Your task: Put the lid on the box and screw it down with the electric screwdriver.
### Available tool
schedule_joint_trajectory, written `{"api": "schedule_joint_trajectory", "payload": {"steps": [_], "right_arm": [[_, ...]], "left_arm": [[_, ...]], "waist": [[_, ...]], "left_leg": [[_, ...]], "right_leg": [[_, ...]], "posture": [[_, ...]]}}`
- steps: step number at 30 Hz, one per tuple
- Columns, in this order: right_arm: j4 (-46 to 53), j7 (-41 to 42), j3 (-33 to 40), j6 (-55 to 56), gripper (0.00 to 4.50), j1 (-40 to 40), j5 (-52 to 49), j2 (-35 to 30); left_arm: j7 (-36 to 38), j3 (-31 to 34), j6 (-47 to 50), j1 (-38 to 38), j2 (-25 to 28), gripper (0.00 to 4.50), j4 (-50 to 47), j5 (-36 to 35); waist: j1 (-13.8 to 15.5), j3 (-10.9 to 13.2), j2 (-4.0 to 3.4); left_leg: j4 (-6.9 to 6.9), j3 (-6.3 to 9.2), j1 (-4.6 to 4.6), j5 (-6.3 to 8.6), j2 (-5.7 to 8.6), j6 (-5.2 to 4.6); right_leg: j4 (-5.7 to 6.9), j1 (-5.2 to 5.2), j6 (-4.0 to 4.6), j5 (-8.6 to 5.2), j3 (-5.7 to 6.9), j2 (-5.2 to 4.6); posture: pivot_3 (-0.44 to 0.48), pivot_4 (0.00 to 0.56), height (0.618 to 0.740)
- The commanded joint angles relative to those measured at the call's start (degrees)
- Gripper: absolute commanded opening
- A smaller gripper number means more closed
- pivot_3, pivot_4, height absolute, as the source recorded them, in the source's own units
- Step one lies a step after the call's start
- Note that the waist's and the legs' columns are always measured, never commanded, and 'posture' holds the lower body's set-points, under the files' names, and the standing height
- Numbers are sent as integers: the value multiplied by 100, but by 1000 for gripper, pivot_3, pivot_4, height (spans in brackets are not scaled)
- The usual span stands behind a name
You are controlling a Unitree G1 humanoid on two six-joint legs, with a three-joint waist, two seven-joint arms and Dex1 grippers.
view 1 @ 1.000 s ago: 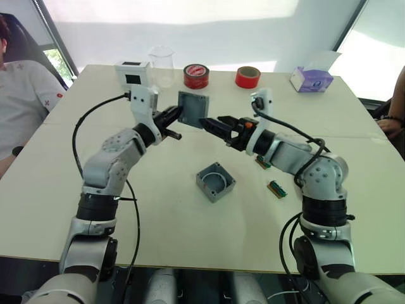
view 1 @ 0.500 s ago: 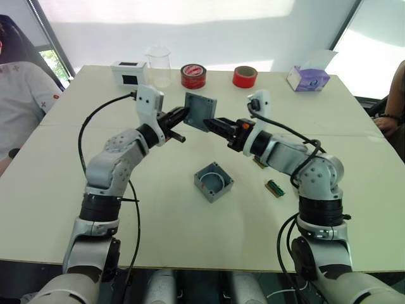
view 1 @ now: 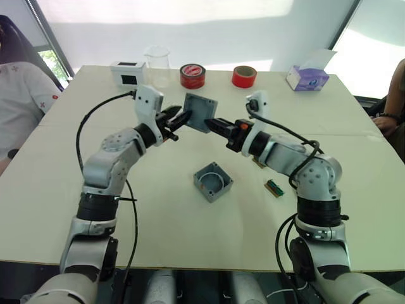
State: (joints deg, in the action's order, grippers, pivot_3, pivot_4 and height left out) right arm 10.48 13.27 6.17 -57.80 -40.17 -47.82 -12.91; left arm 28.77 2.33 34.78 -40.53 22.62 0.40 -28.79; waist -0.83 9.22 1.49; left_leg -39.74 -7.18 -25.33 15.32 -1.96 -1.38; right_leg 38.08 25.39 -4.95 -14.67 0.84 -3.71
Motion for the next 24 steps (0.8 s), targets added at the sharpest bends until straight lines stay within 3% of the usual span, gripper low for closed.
{"api": "schedule_joint_trajectory", "payload": {"steps": [1,4,7,11,16,24], "right_arm": [[579,179,-211,552,146,41,504,-287],[1144,221,-459,934,146,192,1035,-620],[2311,475,-1089,1476,146,739,1989,-1528],[2942,772,-2076,3093,146,1716,4037,-2900],[2620,495,-2674,4993,146,2512,6175,-3603],[2362,154,-3063,5748,146,3228,8661,-3226]], "left_arm": [[329,515,358,-210,372,2345,-108,-389],[537,695,739,-187,714,2345,-203,-610],[789,809,1048,-81,1103,1559,-334,-763],[1085,563,1159,1,1268,41,-494,-769],[1316,258,1193,-36,1187,41,-559,-691],[1967,-625,840,32,1375,41,-609,-129]], "waist": [[-2,1,-1],[7,2,-2],[11,6,-2],[15,6,0],[13,8,4],[13,9,4]], "left_leg": [[1,0,0,0,0,0],[2,0,0,0,0,0],[4,4,-5,1,3,-1],[5,2,-2,4,9,-4],[-2,-3,2,2,10,-3],[-3,-4,4,-2,5,4]], "right_leg": [[0,1,0,0,0,0],[-2,1,-1,-1,0,-1],[-7,2,-4,-3,2,-4],[-13,-2,-12,-8,1,-10],[-12,-7,-13,-11,0,-10],[-5,-5,-20,-16,-2,-2]], "posture": [[0,150,715],[0,150,715],[0,150,715],[0,150,715],[0,150,715],[0,150,715]]}}
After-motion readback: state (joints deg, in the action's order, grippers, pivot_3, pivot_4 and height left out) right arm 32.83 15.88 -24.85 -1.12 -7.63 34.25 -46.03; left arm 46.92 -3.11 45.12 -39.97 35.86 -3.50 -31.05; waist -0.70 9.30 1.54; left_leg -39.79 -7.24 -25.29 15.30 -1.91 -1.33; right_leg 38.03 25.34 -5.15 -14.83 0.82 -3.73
